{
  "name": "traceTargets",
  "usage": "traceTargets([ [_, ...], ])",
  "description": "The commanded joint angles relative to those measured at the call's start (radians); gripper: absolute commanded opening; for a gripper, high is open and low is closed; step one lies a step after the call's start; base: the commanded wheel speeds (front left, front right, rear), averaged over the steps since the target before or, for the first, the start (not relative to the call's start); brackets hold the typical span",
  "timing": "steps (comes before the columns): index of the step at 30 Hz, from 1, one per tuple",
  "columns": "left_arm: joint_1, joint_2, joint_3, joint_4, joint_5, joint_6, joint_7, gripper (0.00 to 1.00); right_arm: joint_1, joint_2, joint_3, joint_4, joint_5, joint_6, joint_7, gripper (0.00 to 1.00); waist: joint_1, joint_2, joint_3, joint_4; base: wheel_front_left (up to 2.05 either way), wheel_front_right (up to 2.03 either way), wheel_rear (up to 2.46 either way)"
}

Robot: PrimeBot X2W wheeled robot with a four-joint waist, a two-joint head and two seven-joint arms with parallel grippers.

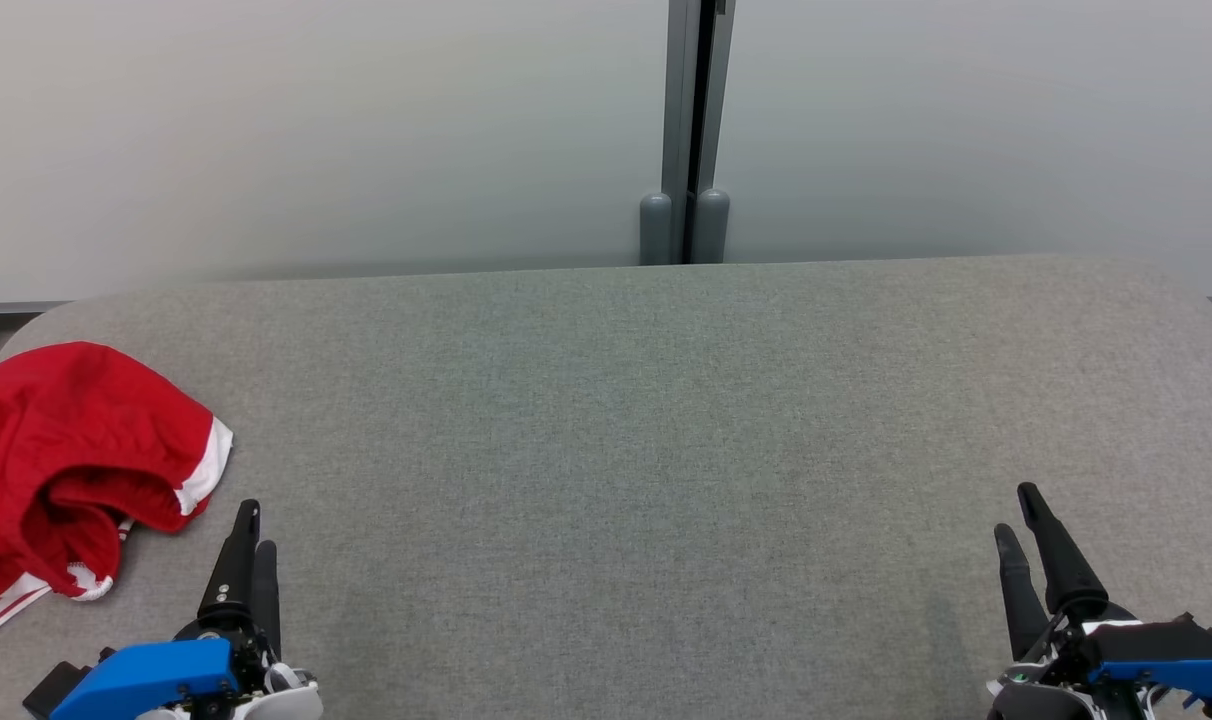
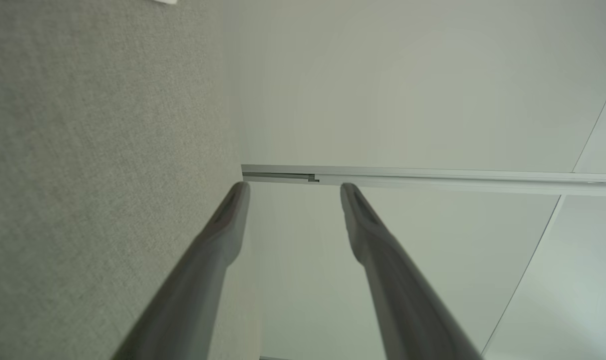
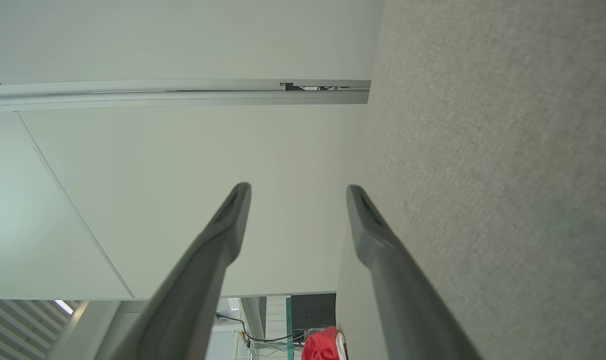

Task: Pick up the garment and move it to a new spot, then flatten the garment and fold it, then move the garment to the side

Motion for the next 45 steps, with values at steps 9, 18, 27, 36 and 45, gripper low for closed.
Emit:
traceTargets([
  [9,-0.024,0.008,-0.005,-0.016,0.181,-0.001,-0.048,1.0,-0.014,-0.041,0.042,-0.013,-0.132,0.003,-0.057,1.0,0.0,0.0,0.002,0.001,0.0,0.0,0.0],
  [18,-0.018,0.01,-0.033,-0.006,0.381,0.013,-0.088,1.0,-0.013,-0.048,0.058,-0.009,-0.308,0.004,-0.097,1.0,0.0,0.0,0.005,0.002,0.0,0.0,0.0],
  [27,-0.015,0.011,-0.063,0.005,0.554,0.032,-0.124,1.0,-0.013,-0.053,0.075,-0.002,-0.474,0.004,-0.133,1.0,0.0,0.0,0.008,0.005,0.0,0.0,0.0],
  [36,-0.009,0.012,-0.087,0.013,0.715,0.057,-0.156,1.0,-0.014,-0.059,0.088,0.009,-0.638,0.005,-0.166,1.0,0.0,0.0,0.01,0.007,0.0,0.0,0.0],
  [45,-0.005,0.012,-0.109,0.018,0.846,0.07,-0.186,1.0,-0.012,-0.059,0.098,0.027,-0.769,0.005,-0.196,1.0,0.0,0.0,0.013,0.009,0.0,0.0,0.0],
])
